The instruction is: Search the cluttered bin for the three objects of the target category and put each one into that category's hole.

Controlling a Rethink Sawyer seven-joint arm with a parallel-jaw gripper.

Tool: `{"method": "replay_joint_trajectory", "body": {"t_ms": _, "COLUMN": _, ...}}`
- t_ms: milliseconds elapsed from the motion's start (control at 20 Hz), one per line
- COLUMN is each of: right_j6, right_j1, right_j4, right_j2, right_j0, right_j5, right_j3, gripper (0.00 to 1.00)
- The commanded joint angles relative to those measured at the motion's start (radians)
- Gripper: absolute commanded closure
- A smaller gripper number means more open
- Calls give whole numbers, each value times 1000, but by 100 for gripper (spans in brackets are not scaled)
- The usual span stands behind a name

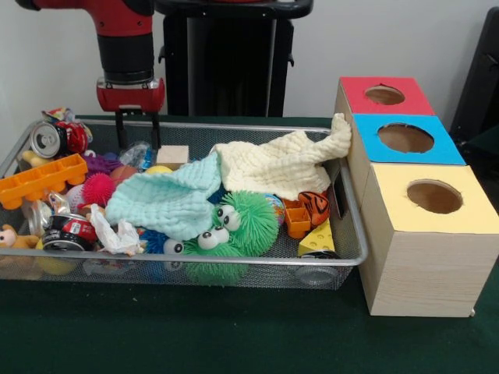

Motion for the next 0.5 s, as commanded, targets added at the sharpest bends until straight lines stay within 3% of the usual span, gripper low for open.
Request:
{"method": "replay_joint_trajectory", "body": {"t_ms": 50, "right_j6": 58, "right_j1": 94, "right_j4": -24, "right_j2": 12, "right_j0": 22, "right_j5": -40, "right_j3": -133, "gripper": 0}}
{"method": "replay_joint_trajectory", "body": {"t_ms": 500, "right_j6": 39, "right_j1": 99, "right_j4": -32, "right_j2": 23, "right_j0": 7, "right_j5": -35, "right_j3": -135, "gripper": 0}}
